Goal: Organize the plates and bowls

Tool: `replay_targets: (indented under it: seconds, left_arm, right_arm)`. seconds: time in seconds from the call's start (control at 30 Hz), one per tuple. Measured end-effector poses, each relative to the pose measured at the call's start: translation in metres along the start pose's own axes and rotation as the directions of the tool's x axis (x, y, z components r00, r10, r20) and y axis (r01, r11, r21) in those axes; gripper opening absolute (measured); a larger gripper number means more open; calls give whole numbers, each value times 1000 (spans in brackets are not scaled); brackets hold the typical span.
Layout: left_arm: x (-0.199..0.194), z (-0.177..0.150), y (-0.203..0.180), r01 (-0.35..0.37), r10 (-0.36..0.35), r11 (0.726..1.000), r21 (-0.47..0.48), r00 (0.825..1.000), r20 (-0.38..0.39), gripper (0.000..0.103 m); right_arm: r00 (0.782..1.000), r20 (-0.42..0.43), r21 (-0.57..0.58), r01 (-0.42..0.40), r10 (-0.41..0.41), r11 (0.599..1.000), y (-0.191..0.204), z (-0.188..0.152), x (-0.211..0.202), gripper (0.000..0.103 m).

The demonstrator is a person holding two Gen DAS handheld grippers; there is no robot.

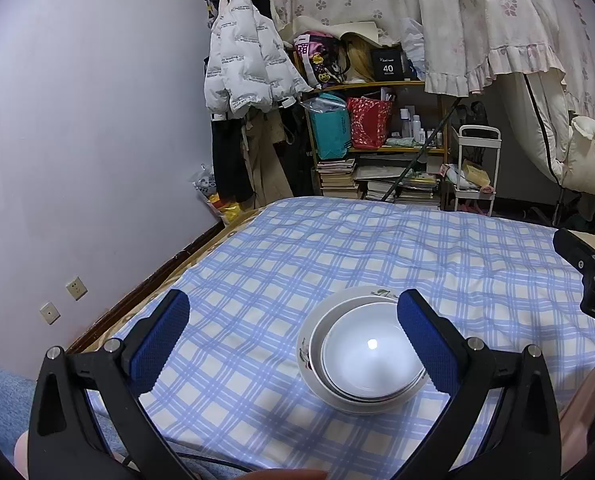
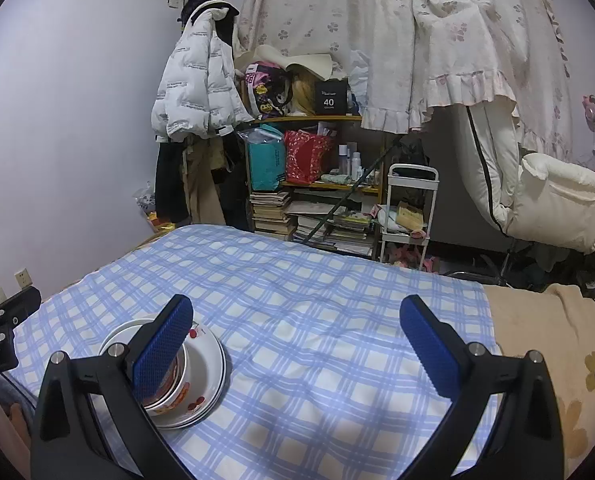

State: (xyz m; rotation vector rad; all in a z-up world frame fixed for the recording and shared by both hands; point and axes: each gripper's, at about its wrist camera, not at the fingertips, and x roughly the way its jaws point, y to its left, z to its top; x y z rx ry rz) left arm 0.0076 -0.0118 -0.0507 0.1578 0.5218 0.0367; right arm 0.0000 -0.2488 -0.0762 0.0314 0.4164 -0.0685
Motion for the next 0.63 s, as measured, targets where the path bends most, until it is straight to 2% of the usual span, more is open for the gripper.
replay_targets:
  seconds: [0.63]
  left_arm:
    - [3, 2, 2, 6, -6, 1000, 7, 1000, -6, 102]
  right_arm:
    - [1000, -3, 3, 4, -4, 1000, -4, -3, 0, 103]
